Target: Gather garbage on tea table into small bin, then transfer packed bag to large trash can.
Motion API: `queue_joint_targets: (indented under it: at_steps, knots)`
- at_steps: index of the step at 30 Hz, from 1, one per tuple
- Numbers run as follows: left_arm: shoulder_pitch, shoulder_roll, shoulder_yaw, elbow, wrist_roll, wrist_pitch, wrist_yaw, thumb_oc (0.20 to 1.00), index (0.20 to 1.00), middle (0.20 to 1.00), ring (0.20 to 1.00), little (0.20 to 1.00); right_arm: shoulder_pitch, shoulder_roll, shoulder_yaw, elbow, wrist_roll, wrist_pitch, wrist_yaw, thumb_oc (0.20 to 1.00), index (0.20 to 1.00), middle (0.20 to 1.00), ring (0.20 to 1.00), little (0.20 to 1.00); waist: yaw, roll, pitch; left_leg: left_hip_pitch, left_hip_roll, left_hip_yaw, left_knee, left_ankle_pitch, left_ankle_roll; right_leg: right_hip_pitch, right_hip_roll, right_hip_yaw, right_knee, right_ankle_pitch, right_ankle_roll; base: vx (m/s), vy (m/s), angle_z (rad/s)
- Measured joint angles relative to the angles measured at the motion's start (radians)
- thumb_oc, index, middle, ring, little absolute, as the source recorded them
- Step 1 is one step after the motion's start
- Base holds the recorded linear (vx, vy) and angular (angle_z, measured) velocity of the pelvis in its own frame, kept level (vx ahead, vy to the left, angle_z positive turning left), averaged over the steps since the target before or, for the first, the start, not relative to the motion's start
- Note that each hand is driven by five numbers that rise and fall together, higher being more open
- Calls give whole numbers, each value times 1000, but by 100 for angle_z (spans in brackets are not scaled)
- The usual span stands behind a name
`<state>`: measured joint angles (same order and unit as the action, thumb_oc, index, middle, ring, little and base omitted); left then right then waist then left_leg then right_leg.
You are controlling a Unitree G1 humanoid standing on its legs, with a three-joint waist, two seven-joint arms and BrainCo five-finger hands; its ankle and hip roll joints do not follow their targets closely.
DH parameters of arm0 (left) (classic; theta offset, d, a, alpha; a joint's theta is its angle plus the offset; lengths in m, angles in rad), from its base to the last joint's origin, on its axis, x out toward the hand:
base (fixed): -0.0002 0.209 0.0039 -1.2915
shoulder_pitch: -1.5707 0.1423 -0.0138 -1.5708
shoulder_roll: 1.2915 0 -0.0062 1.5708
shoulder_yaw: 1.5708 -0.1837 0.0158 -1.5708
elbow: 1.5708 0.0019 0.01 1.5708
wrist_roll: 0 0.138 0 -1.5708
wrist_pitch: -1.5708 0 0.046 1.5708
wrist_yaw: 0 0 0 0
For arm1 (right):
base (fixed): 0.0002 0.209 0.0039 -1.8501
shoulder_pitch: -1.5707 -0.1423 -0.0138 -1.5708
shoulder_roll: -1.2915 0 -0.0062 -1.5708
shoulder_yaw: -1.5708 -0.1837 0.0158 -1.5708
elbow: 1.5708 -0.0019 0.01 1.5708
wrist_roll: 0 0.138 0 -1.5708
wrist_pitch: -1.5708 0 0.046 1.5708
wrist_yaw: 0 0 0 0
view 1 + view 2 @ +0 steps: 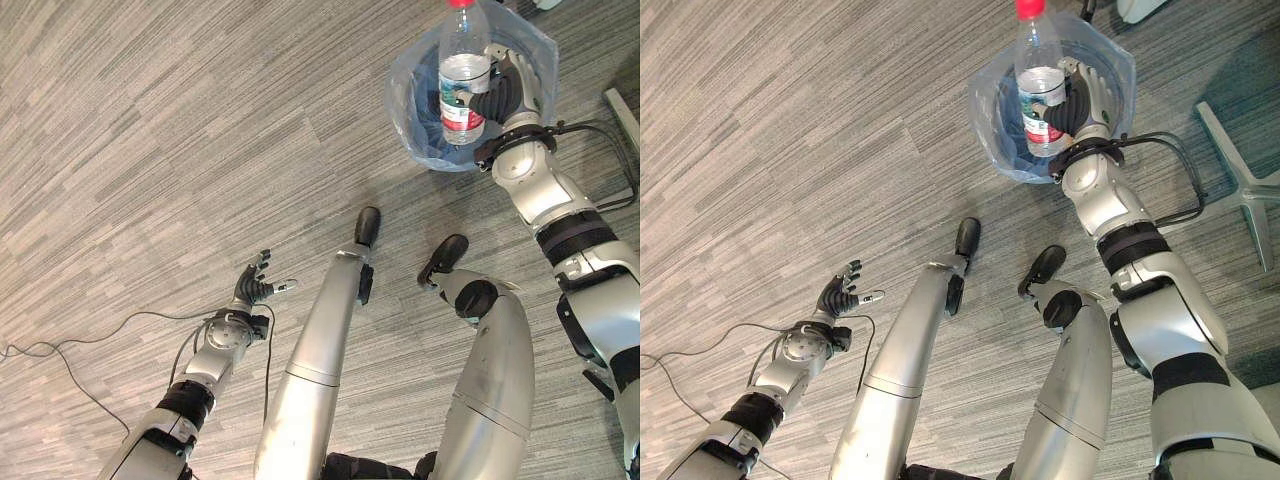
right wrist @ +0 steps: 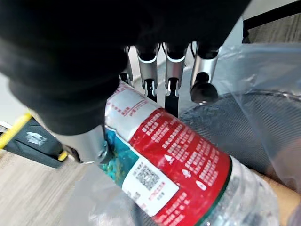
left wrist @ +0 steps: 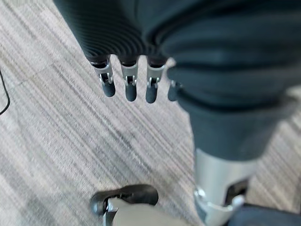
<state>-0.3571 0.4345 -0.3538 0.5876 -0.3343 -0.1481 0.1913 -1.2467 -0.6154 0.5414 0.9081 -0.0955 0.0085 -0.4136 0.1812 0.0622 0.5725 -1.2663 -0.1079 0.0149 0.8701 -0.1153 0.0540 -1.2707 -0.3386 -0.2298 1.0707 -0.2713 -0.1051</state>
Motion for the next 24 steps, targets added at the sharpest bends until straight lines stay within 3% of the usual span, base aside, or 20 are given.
queue_joint_targets:
  at_steps: [2,8,14,16,18,22,23,24]
  knots:
    - [-12,0,-7,-1,0,-3,6,1000,1000,1000,1000,1000,4,7,0,18,9,-1,-1,1000,1000,1000,1000,1000,-9,-1,-2,50,-5,4,-38,3,2,48,0,0,-37,18,22,0,0,0]
    - [1,-16,-36,2,0,-5,9,1000,1000,1000,1000,1000,159,-2,59,-119,-73,0,-21,1000,1000,1000,1000,1000,-38,-11,-169,8,-8,-2,-56,4,7,13,1,-8,-62,14,29,0,0,0]
    - [3,-24,-37,13,2,-5,10,1000,1000,1000,1000,1000,221,-19,186,-151,-264,0,15,1000,1000,1000,1000,1000,-59,-12,-180,8,0,-1,-54,4,8,12,12,-5,-67,24,46,5,-18,-4]
    - [16,-24,-39,24,3,-5,10,1000,1000,1000,1000,1000,222,2,260,-96,-325,2,46,1000,1000,1000,1000,1000,-58,-12,-180,6,2,-4,-54,4,7,10,16,-4,-66,25,45,0,0,0]
    - [20,-22,-45,25,2,-7,10,1000,1000,1000,1000,1000,199,83,348,71,-369,21,60,1000,1000,1000,1000,1000,-51,-12,-180,-6,2,-5,-52,4,5,-3,16,-4,-62,24,46,0,0,0]
    - [-2,0,-87,18,0,-22,13,1000,1000,1000,1000,1000,132,162,340,353,-359,24,69,1000,1000,1000,1000,1000,-7,-3,-175,-109,-21,-4,-4,7,0,-108,-21,0,11,2,39,17,20,18]
    - [-4,6,-87,9,0,-25,14,1000,1000,1000,1000,1000,110,155,327,399,-339,38,75,705,705,705,705,705,9,4,-162,-130,-24,-4,18,2,-2,-130,-26,5,34,-10,29,3,-2,22]
    - [-8,9,-87,13,0,-25,15,1000,1000,1000,1000,1000,97,139,307,390,-322,43,80,200,200,200,200,200,12,10,-144,-137,-28,-2,30,-4,-6,-137,-34,6,50,-19,21,-1,-15,9]
